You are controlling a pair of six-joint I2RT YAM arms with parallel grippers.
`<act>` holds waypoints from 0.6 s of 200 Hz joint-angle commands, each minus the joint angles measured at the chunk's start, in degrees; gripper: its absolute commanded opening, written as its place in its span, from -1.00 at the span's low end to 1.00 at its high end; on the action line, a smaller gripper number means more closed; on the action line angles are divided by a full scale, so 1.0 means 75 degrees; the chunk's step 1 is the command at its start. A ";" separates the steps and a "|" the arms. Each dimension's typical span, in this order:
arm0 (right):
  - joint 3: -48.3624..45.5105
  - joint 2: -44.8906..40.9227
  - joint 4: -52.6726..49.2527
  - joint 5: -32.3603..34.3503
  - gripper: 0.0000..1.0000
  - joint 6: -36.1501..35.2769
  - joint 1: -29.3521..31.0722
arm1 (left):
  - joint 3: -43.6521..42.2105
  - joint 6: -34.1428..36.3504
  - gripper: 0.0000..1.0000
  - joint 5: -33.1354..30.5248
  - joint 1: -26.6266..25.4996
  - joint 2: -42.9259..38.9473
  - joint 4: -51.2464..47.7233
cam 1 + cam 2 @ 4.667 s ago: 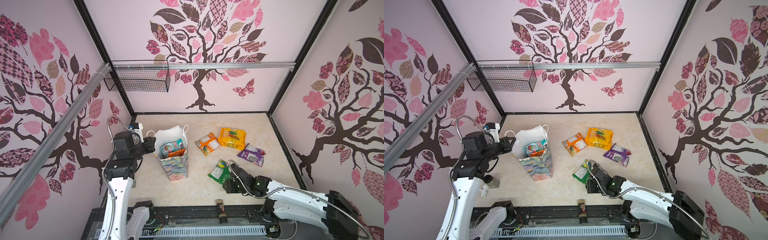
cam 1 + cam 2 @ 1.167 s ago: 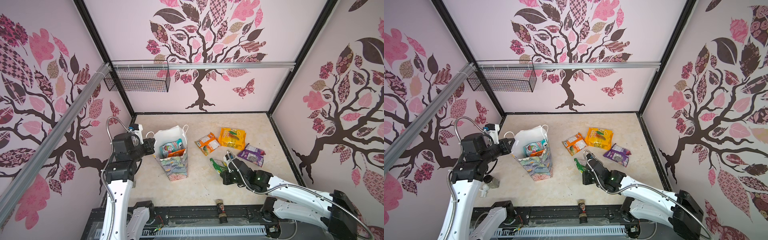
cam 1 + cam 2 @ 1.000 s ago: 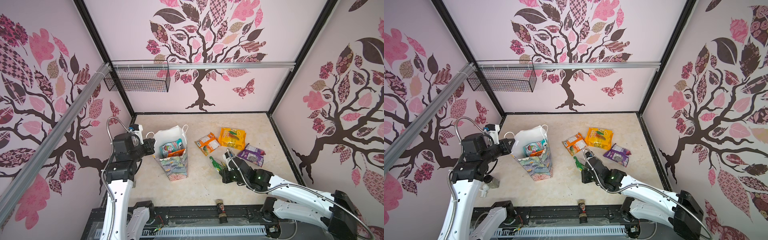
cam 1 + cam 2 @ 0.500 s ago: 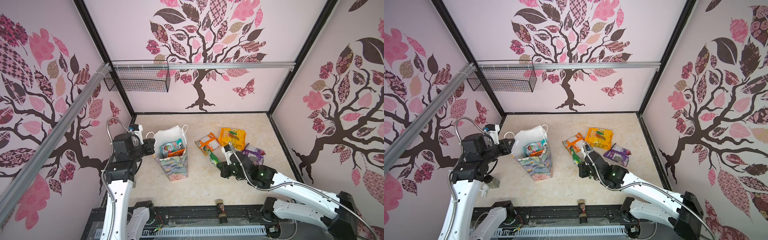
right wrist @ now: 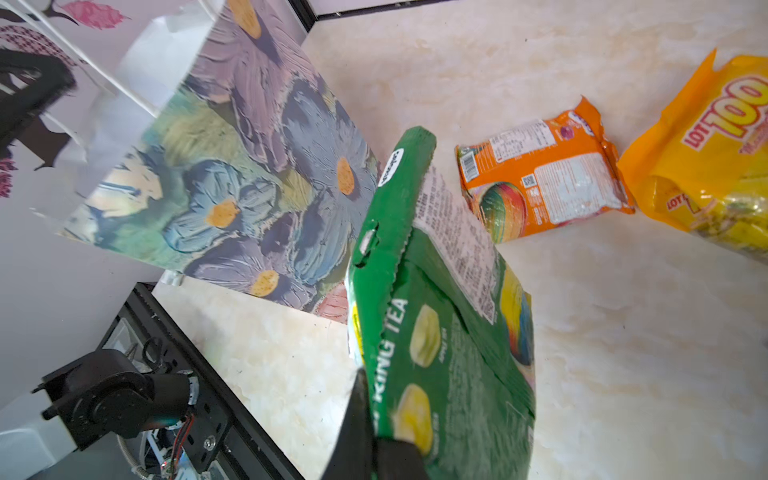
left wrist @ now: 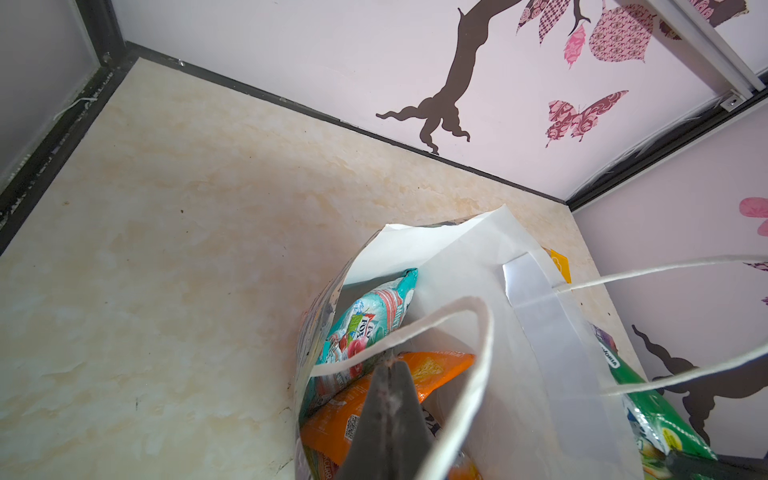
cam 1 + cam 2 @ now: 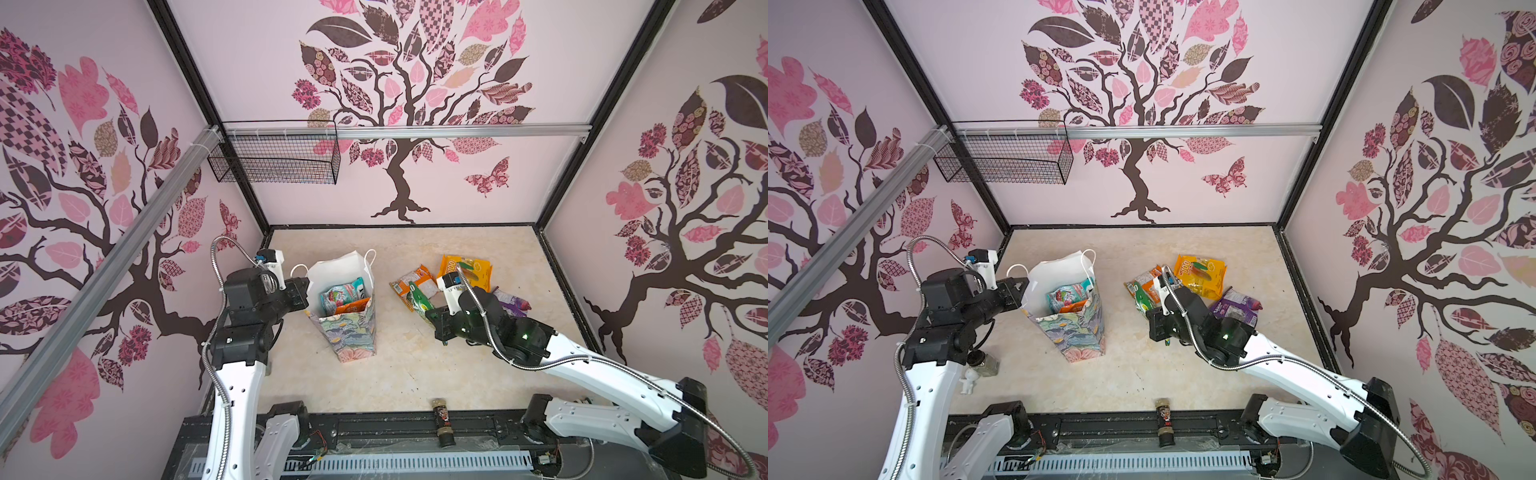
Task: Place the snacks into the paper bag
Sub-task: 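Lift the green packet with the right gripper, then carry the green packet over the paper bag opening with the right gripper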
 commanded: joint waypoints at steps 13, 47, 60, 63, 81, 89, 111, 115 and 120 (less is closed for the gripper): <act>0.0736 0.0208 0.0481 -0.0149 -1.00 -0.0349 0.0008 | -0.0206 -0.0021 -0.90 0.0104 0.0038 -0.0046 0.0146; 0.1214 0.0434 0.0456 -0.0280 -1.00 -0.0530 0.0028 | -0.0207 -0.0020 -0.89 0.0108 0.0037 -0.0056 0.0145; 0.1551 0.0581 0.0468 -0.0323 -1.00 -0.0601 0.0018 | -0.0202 -0.0020 -0.89 0.0093 0.0044 -0.0077 0.0144; 0.1638 0.0608 0.0477 -0.0351 -1.00 -0.0623 0.0020 | -0.0206 -0.0021 -0.89 0.0087 0.0035 -0.0074 0.0144; 0.2118 0.0774 0.0701 -0.0526 -1.00 -0.0668 0.0025 | -0.0207 -0.0021 -0.88 0.0082 0.0040 -0.0082 0.0156; 0.2330 0.0863 0.0817 -0.0636 -1.00 -0.0666 0.0024 | -0.0207 -0.0021 -0.87 0.0082 0.0044 -0.0091 0.0156; 0.2954 0.1117 0.0946 -0.0779 -1.00 -0.0643 0.0023 | -0.0207 -0.0033 -0.87 0.0082 0.0039 -0.0069 0.0156; 0.3058 0.1177 0.0957 -0.0803 -1.00 -0.0660 0.0021 | -0.0207 -0.0044 -0.87 0.0082 0.0035 -0.0068 0.0170; 0.3193 0.1237 0.0941 -0.0785 -1.00 -0.0677 0.0025 | -0.0207 -0.0057 -0.87 0.0082 0.0044 -0.0077 0.0189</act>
